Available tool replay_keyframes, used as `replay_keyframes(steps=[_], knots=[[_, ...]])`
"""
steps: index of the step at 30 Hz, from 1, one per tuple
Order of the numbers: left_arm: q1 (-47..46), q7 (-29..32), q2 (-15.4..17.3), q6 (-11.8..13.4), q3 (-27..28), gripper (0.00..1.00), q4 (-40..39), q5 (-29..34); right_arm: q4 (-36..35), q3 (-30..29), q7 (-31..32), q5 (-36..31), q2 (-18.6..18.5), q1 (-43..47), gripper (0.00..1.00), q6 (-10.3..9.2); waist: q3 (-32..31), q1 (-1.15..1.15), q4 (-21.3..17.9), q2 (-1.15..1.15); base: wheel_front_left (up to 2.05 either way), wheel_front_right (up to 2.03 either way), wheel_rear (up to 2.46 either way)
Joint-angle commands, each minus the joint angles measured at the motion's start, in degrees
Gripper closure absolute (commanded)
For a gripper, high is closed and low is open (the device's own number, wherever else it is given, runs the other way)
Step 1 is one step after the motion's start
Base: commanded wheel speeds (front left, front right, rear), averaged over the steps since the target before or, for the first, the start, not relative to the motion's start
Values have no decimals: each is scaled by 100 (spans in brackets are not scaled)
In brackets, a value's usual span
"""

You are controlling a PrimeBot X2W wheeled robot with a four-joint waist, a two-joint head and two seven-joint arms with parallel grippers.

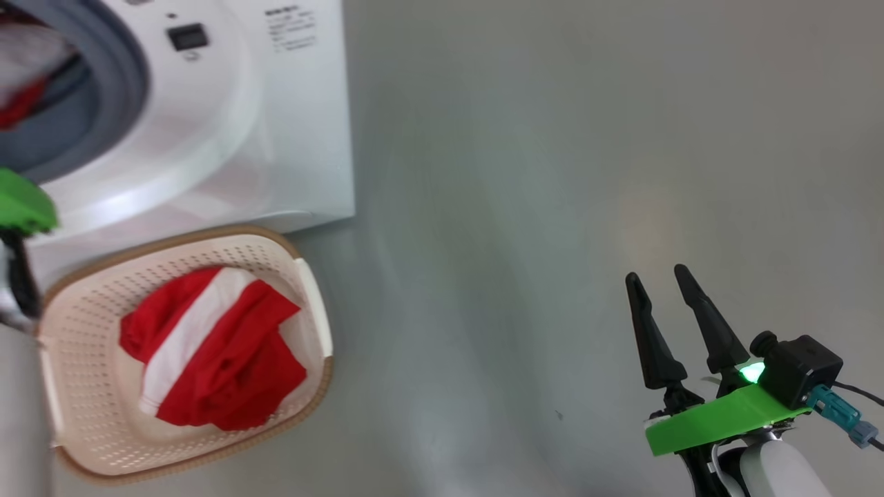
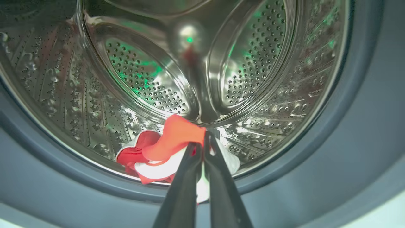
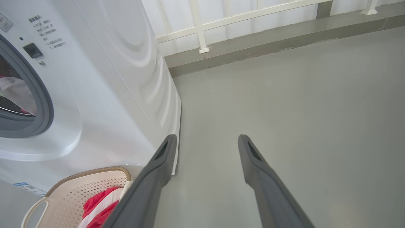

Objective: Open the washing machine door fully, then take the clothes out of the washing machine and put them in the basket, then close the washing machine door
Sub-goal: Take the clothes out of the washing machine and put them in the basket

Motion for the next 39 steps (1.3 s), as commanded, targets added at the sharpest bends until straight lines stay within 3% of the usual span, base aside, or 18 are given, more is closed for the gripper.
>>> replay_keyframes(steps=[1, 17, 23, 32, 35, 39], knots=[[285, -69, 121, -53, 189, 100, -423, 54, -89, 81, -36, -68, -50, 131, 0, 37, -262, 0, 242, 0, 0, 0, 0], [2163, -70, -1015, -690, 814, 100, -2853, 367, -19, -138, -36, -130, -50, 358, 0, 37, -724, 0, 717, 0, 0, 0, 0], [2640, -70, -1218, -803, 785, 100, -3791, 402, -16, -165, -36, -150, -50, 396, 0, 37, -785, 0, 818, 0, 0, 0, 0], [3044, -70, -1283, -725, 631, 100, -5196, 218, -29, -153, -36, -162, -51, 444, 0, 37, -812, 0, 854, 0, 0, 0, 0], [3226, -70, -1285, -594, 480, 92, -5130, 114, -38, -156, -36, -163, -51, 441, 0, 37, -782, 0, 857, 0, 0, 0, 0], [3327, -70, -1286, -530, 373, 98, -4783, 93, -47, -110, -36, -145, -50, 390, 0, 37, -712, 0, 810, 0, 0, 0, 0]])
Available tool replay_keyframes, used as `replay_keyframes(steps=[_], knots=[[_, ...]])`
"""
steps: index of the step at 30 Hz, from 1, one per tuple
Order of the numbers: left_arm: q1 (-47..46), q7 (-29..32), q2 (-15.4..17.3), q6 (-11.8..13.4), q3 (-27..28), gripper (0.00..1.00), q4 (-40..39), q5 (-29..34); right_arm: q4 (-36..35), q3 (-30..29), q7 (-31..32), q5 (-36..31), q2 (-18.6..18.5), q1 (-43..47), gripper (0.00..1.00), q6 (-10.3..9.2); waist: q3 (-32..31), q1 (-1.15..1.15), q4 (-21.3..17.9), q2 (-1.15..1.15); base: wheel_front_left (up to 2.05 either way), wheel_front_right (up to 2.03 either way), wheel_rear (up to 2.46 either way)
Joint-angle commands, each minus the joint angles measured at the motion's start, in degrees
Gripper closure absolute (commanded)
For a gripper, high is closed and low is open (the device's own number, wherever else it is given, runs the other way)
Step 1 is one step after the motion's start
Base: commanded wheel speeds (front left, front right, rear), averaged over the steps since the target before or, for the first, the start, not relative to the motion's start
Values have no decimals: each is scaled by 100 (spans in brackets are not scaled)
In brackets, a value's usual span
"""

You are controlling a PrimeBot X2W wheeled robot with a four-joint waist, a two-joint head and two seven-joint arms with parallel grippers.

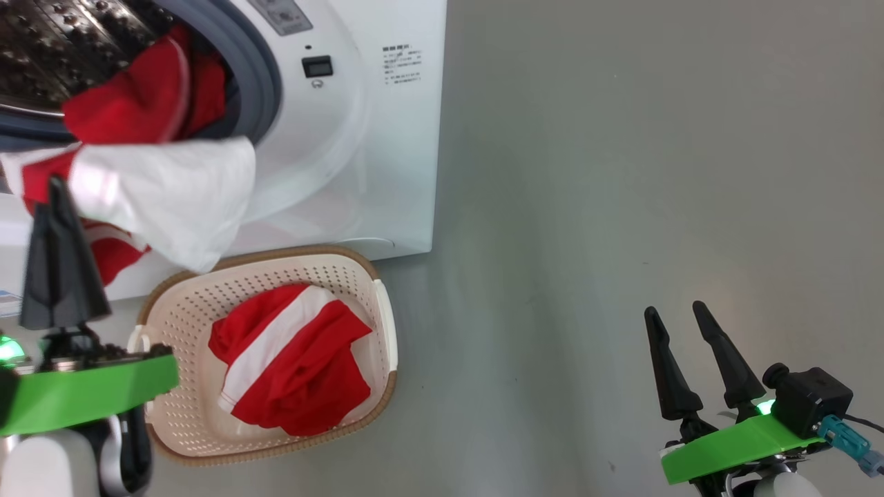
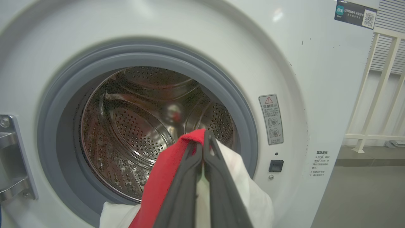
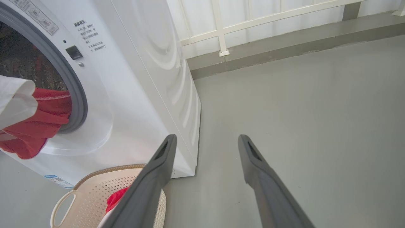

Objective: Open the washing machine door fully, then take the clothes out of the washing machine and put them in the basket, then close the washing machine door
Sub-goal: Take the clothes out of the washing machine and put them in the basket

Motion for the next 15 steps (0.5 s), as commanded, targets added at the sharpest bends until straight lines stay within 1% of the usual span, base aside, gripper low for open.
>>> replay_keyframes(steps=[1, 10, 11, 15], knots=[[47, -21, 109, 73, 106, 100, 2, -25, -149, 148, -37, -28, -48, -79, 0, 36, 65, 0, -38, 0, 0, 0, 0], [59, -21, 109, 13, -64, 100, 1295, 29, -190, 171, -37, 59, -48, -218, 0, 36, 454, 0, -140, 0, 0, 0, 0], [59, -21, 109, 13, -64, 100, 1295, 29, -190, 171, -37, 59, -48, -218, 0, 36, 454, 0, -140, 0, 0, 0, 0], [-135, -22, 109, -88, -108, 100, 2055, 172, -233, 196, -37, 106, -48, -348, 0, 36, 738, 0, -198, 0, 0, 0, 0]])
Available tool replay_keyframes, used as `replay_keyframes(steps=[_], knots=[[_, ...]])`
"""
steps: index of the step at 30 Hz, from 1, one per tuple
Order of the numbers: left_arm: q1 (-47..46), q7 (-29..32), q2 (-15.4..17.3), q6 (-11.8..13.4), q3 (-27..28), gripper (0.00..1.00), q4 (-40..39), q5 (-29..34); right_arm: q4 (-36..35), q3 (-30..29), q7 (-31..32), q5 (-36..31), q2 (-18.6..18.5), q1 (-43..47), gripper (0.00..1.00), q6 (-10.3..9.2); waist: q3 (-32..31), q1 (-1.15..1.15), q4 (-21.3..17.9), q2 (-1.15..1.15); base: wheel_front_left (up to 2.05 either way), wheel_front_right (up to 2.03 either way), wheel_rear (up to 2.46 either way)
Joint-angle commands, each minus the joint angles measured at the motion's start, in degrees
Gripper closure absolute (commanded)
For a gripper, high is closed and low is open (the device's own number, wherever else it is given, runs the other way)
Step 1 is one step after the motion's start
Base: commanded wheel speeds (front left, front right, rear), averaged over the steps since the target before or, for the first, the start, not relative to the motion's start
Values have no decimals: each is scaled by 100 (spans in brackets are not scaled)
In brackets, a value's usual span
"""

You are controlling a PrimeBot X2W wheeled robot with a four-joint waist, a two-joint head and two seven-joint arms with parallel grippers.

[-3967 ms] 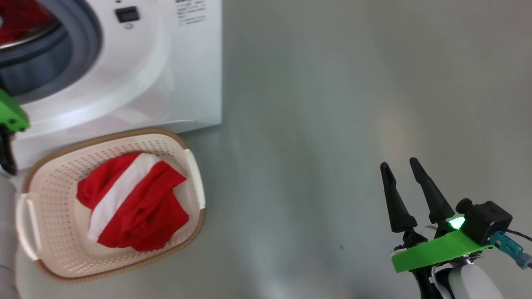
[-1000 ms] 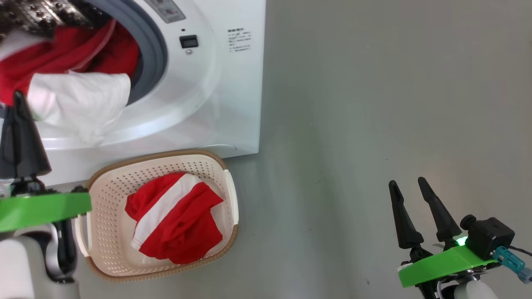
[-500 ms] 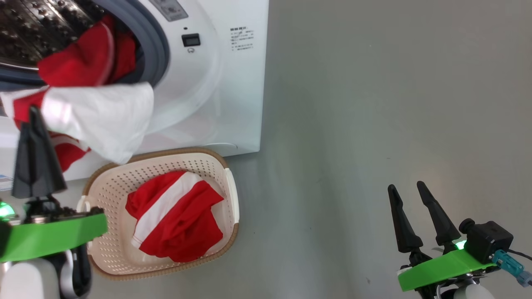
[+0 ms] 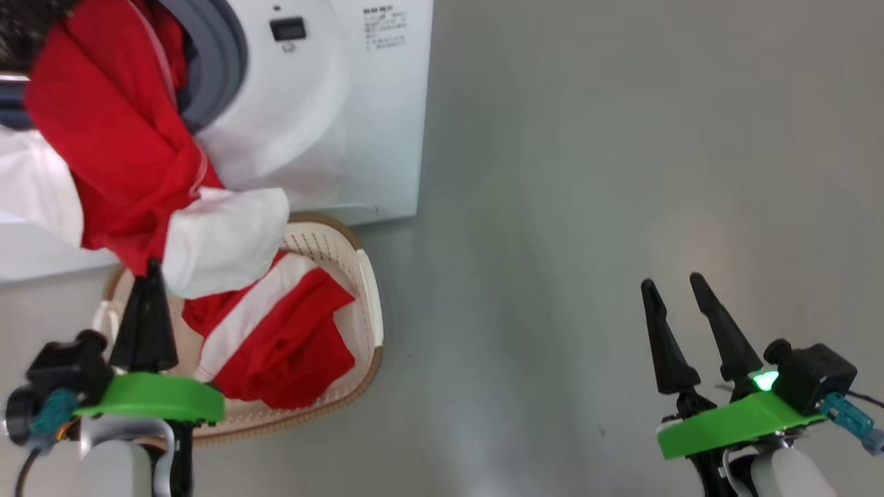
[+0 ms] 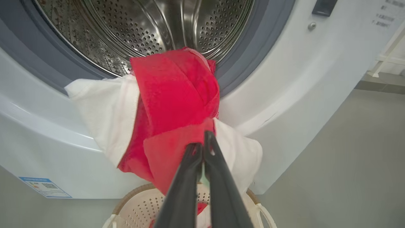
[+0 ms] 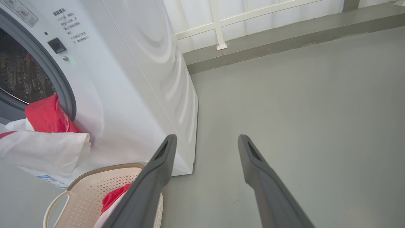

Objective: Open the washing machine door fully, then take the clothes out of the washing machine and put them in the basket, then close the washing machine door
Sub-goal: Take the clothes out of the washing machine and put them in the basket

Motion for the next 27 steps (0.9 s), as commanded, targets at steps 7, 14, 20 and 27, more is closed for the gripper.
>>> replay_keyframes(steps=[7, 14, 20, 27], knots=[[-760, -27, 177, -166, 237, 100, 979, 349, -196, 205, -36, 90, -48, -310, 0, 36, 712, 0, -146, 0, 0, 0, 0], [-1538, -27, 387, -166, 271, 100, 2140, 564, -252, 316, -36, 159, -48, -576, 0, 36, 1198, 0, -271, 0, 0, 0, 0], [-2106, -27, 543, -77, 205, 100, 2801, 735, -284, 378, -36, 191, -48, -755, 0, 36, 1477, 0, -362, 0, 0, 0, 0], [-2499, -27, 704, 29, 141, 100, 3244, 823, -320, 441, -36, 227, -48, -899, 0, 36, 1708, 0, -432, 0, 0, 0, 0]])
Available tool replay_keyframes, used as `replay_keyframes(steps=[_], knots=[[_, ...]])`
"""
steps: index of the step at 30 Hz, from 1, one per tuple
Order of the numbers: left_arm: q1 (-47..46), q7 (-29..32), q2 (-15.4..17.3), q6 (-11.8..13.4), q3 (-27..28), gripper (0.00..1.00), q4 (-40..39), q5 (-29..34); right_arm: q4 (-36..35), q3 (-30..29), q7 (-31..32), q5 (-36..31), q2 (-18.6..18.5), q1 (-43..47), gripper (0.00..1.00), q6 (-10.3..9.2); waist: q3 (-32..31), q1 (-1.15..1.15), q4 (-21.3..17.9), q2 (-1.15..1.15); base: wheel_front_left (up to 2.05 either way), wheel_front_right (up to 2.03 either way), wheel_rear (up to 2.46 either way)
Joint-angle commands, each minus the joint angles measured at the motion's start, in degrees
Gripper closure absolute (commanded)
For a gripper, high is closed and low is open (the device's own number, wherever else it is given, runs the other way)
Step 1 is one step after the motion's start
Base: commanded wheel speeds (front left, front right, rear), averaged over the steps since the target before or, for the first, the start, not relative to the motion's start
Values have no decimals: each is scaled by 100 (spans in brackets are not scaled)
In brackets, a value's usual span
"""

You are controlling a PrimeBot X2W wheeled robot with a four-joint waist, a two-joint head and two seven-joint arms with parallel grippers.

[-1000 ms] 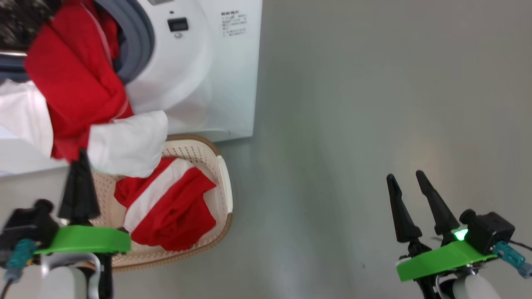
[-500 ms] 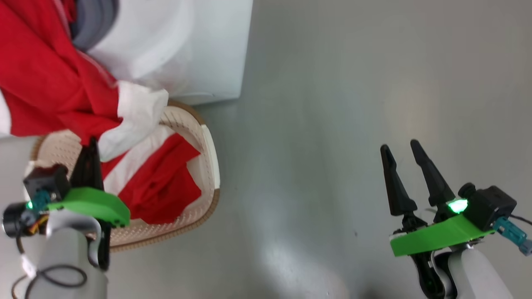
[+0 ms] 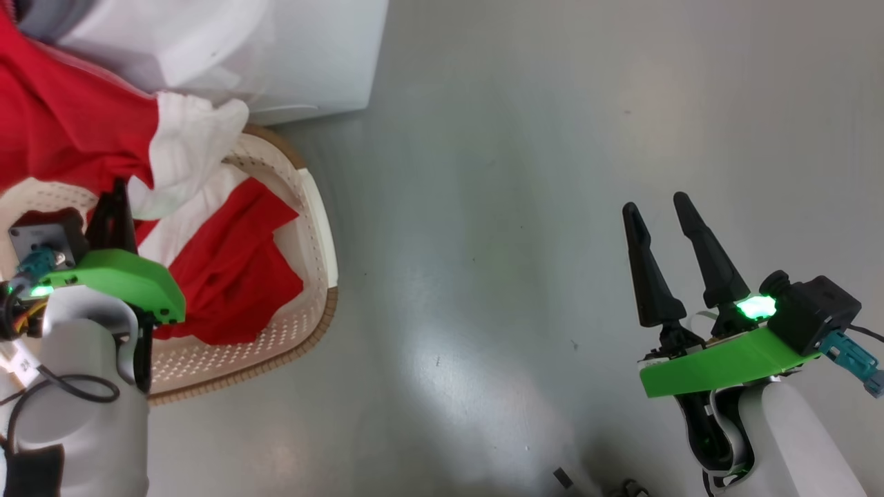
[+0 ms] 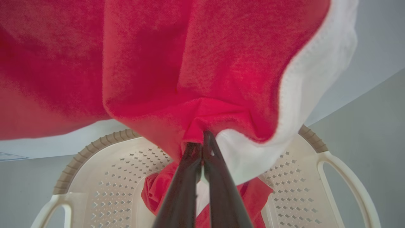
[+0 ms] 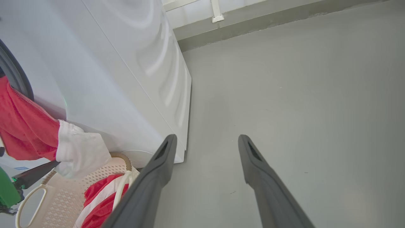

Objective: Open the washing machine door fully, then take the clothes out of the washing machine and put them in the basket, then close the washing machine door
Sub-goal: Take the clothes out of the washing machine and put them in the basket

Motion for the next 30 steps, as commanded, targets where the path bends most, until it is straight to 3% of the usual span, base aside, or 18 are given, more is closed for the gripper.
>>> replay_keyframes(steps=[1, 5, 7, 9, 11, 13, 22, 30], knots=[[13, -28, 239, 49, 86, 100, -21, 32, -141, 153, -36, 22, -42, 11, 0, 36, 109, 0, -59, 0, 0, 0, 0], [-59, -28, 254, 62, 66, 94, 18, 22, -157, 157, -36, 24, -42, -25, 0, 36, 165, 0, -55, 0, 0, 0, 0], [-70, -28, 257, 63, 58, 80, 27, 14, -157, 157, -36, 20, -42, -36, 0, 36, 173, 0, -49, 0, 0, 0, 0], [-73, -28, 250, 61, 57, 53, 36, -3, -150, 147, -36, 15, -42, -40, 0, 36, 166, 0, -36, 0, 0, 0, 0], [-67, -28, 230, 58, 66, 11, 17, -29, -136, 131, -36, 2, -42, -43, 0, 36, 151, 0, -15, 0, 0, 0, 0], [-41, -28, 194, 50, 81, 0, -24, -65, -123, 123, -36, -18, -42, -45, 0, 36, 123, 0, 13, 0, 0, 0, 0], [209, -28, 0, -45, 182, 0, -487, -232, -85, 55, -36, -144, -42, 27, 0, 36, -78, 0, 185, 0, 0, 0, 0], [716, -28, -223, -146, 227, 0, -1579, -249, -79, -75, -36, -355, -42, 66, 0, 36, -230, 0, 438, 0, 0, 0, 0]])
